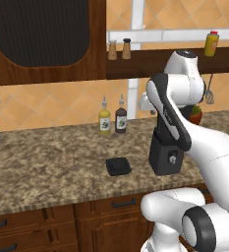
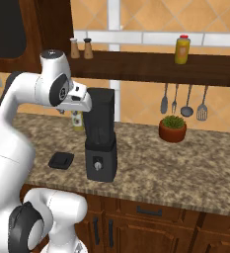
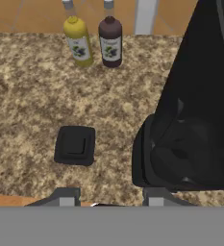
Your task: Close the lid blender by securely placing the lid on top.
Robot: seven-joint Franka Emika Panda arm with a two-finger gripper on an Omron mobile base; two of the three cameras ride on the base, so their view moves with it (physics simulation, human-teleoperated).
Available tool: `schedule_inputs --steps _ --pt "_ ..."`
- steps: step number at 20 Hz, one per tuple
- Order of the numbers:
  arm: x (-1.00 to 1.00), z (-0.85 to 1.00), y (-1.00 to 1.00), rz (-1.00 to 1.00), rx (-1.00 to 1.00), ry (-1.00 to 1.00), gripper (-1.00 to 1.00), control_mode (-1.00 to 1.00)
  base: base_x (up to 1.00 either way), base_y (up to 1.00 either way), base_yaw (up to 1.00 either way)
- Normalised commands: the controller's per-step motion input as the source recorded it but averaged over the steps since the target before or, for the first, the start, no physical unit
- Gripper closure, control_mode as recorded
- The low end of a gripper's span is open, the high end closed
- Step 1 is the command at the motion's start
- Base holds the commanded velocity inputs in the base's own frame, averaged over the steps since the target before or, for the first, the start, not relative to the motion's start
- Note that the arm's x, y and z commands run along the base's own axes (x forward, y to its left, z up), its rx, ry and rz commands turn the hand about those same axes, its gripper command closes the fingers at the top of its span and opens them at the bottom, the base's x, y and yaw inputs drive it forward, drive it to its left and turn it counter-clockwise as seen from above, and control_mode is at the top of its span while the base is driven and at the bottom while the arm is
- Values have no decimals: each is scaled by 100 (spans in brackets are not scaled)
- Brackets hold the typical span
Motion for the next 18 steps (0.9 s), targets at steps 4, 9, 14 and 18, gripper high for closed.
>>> schedule_inputs --steps 4,9,14,18 --pt "-17 -17 3 1 -5 2 -100 -100 0 0 0" --pt "-17 -35 25 6 -9 3 -100 -100 0 0 0" --pt "-16 -48 55 2 -1 0 -100 -100 0 0 0" --pt "-6 -67 74 0 0 0 -100 -100 0 0 0"
